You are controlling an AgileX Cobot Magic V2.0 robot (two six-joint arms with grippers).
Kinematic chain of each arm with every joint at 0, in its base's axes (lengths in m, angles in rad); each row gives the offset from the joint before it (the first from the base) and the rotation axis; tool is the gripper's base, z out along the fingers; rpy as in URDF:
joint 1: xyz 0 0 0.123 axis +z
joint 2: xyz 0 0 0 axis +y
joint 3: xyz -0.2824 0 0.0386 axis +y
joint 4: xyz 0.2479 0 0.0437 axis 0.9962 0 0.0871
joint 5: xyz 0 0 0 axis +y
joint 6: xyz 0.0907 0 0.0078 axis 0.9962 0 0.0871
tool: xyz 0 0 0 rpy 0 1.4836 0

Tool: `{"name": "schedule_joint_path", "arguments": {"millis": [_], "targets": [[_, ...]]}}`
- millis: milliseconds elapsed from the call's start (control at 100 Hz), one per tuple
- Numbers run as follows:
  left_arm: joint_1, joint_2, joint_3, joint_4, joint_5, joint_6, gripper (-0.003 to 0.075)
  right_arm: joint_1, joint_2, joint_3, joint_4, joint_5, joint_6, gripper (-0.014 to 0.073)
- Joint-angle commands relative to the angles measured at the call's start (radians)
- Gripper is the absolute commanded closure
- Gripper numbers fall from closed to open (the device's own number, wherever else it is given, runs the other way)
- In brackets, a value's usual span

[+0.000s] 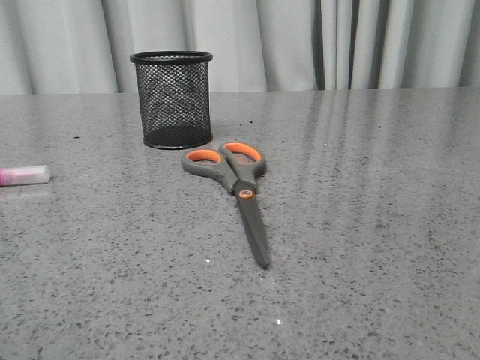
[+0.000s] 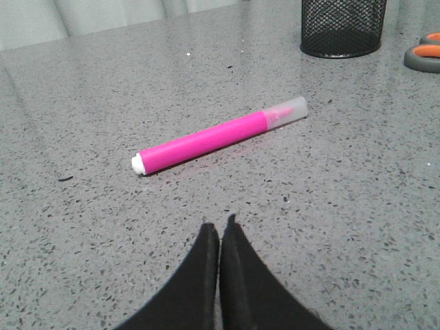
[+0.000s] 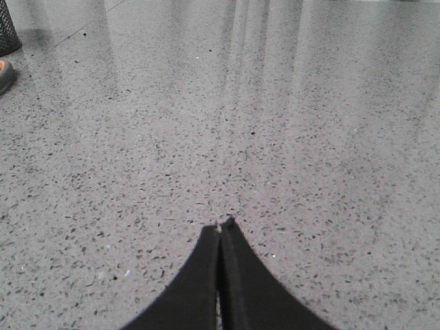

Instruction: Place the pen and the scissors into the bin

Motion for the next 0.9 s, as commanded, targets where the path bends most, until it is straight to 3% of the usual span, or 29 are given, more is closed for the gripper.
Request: {"name": "schedule_joint_path", "arguments": {"millis": [0, 340, 420, 490, 560, 680, 890], "targets": [[0.000, -0.034, 0.046, -0.006, -0.049, -0.008, 0.0739, -0.005, -0.019, 0.017, -0.005, -0.061, -0.005, 0.0662], [0.000, -0.034, 0.046, -0.006, -0.049, -0.008, 0.0739, -0.005, -0.019, 0.015, -0.010, -0.131, -0.005, 0.0662], [0.000, -0.034, 0.046, -0.035, -0.062, -0.008, 0.0739, -0.005, -0.019, 0.015, 0.099, -0.240, -0.003, 0.0662], [0.000, -0.034, 0.046, -0.190, -0.105, -0.008, 0.0739, -0.005, -0.019, 0.015, 0.256, -0.346, -0.001, 0.0662], [0.000, -0.034, 0.046, -0.442, -0.159, -0.008, 0.0739, -0.005, -0.019, 0.015, 0.362, -0.423, -0.001, 0.0662], [0.000, -0.034, 0.046, -0.858, -0.203, -0.008, 0.0739, -0.005, -0.019, 0.015, 0.443, -0.456, -0.001, 0.0662], [0.000, -0.032, 0.046, -1.205, -0.244, -0.008, 0.0738, -0.005, -0.019, 0.000, 0.605, -0.440, 0.024, 0.0662]]}}
